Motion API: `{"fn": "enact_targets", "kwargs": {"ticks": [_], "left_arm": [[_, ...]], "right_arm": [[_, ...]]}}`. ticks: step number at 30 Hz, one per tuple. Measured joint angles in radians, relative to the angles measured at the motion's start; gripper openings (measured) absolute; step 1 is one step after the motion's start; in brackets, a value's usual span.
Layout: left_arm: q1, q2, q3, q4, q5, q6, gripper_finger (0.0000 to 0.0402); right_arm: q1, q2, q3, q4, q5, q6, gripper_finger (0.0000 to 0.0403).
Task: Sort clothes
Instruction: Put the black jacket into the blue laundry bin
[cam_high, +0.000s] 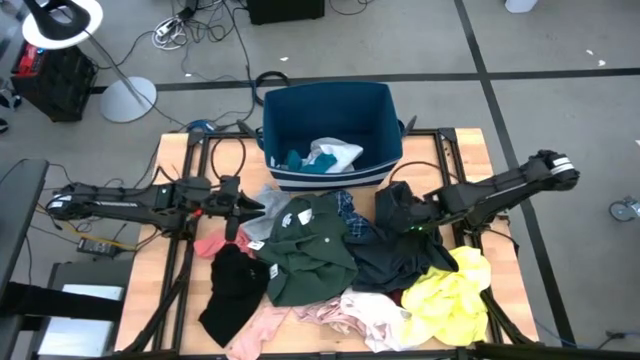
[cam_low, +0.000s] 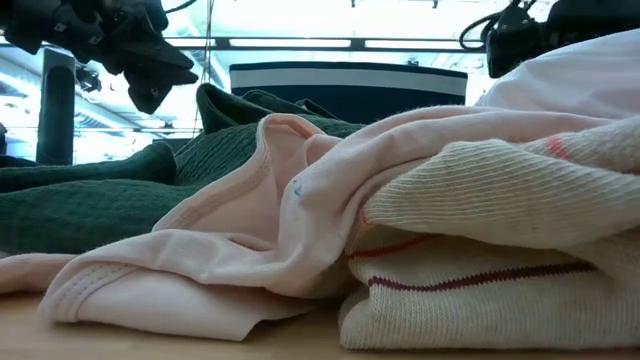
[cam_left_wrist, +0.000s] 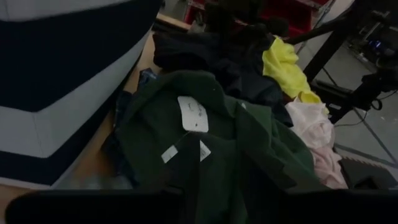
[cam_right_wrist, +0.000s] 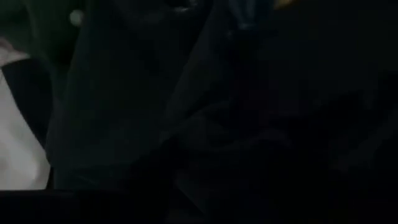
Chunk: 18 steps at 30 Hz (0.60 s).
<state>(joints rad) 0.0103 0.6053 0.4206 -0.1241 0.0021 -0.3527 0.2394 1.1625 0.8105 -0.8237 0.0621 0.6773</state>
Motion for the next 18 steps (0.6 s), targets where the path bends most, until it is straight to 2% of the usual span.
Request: {"fn": "enact_targets", "kwargs": {"ticks": [5, 9, 12, 16, 18], "left_arm": [[0.0, 0.04, 0.0, 0.001, 0.0, -0.022, 0.0105], [0.0, 0.065, 0.0, 0.001, 0.002, -0.023, 0.0105], [0.0, 0.078, 0.0, 0.008, 0.011, -0.022, 0.0105], [0.0, 0.089, 0.0, 0.03, 0.011, -0.022, 0.0105], [0.0, 0.09, 0.0, 0.046, 0.01, -0.022, 0.0105]], "right_arm": [[0.0, 0.108, 0.001, 0.022, 0.019, -0.016, 0.0267], [-0.002, 0.181, 0.001, 0.044, 0.019, -0.021, 0.0242], [-0.005, 0.205, 0.007, 0.045, 0.008, -0.025, 0.0173], [-0.017, 0.201, 0.058, -0.013, -0.032, -0.036, 0.0034], [-0.021, 0.186, 0.108, -0.082, -0.03, -0.046, 0.0019]]}}
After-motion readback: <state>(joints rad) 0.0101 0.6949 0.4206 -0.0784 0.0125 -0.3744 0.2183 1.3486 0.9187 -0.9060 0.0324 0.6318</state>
